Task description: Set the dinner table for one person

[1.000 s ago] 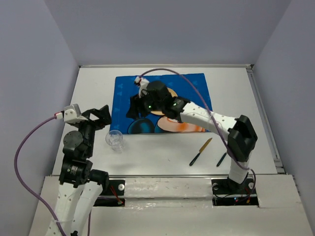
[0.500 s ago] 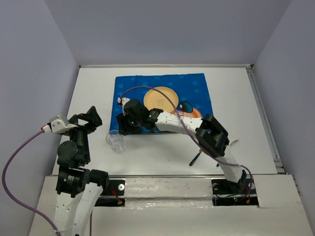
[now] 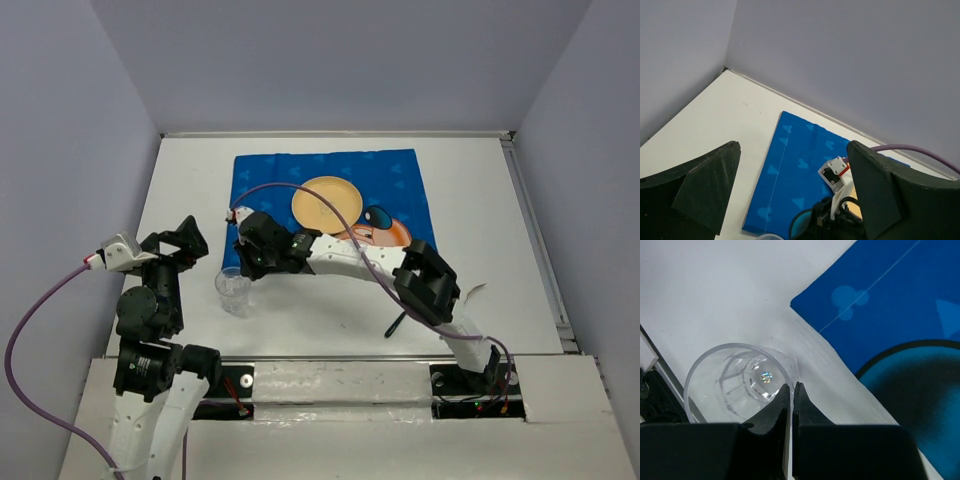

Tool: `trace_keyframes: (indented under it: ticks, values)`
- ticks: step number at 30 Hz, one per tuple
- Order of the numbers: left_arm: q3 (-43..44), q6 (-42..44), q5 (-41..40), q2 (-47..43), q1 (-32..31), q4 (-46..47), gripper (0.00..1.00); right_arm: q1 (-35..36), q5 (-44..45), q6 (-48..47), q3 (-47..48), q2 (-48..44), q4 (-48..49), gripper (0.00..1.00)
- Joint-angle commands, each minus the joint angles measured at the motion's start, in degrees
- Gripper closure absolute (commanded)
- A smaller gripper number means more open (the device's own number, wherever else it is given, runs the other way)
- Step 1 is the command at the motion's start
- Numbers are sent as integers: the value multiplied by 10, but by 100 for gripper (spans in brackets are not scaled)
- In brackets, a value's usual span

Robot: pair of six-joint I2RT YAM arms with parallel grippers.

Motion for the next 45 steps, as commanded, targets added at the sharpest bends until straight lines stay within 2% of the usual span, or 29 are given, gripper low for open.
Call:
trace_keyframes:
  ticks: [1,2,5,6,9,10,14,20,24,43,45]
  values:
    - [16,6,8,-4,-5,21,1,-63,54,-18,22,-113,18,100]
    - [15,5,11,-4,-6,21,1,-108,56,-20,15,-147,21,100]
    - [11,2,36,-4,-15,23,1,-186,72,-23,-6,-187,38,100]
    - [10,1,43,-3,-19,26,1,-241,73,-20,-13,-194,41,100]
    - [8,4,55,-1,-29,29,1,-322,62,-9,-6,-198,40,100]
    - [8,4,61,0,-30,30,1,-372,56,-5,-3,-186,40,100]
    - [6,7,68,-1,-37,34,1,-470,49,14,32,-142,31,100]
    - [6,7,72,7,-49,35,1,-565,40,27,165,-14,-30,100]
    - [6,7,75,8,-49,36,1,-577,42,17,211,30,-54,100]
    - [6,11,76,11,-49,35,1,-582,65,-9,171,75,-65,100]
    - [6,10,78,11,-48,35,1,-582,66,-13,170,74,-67,97]
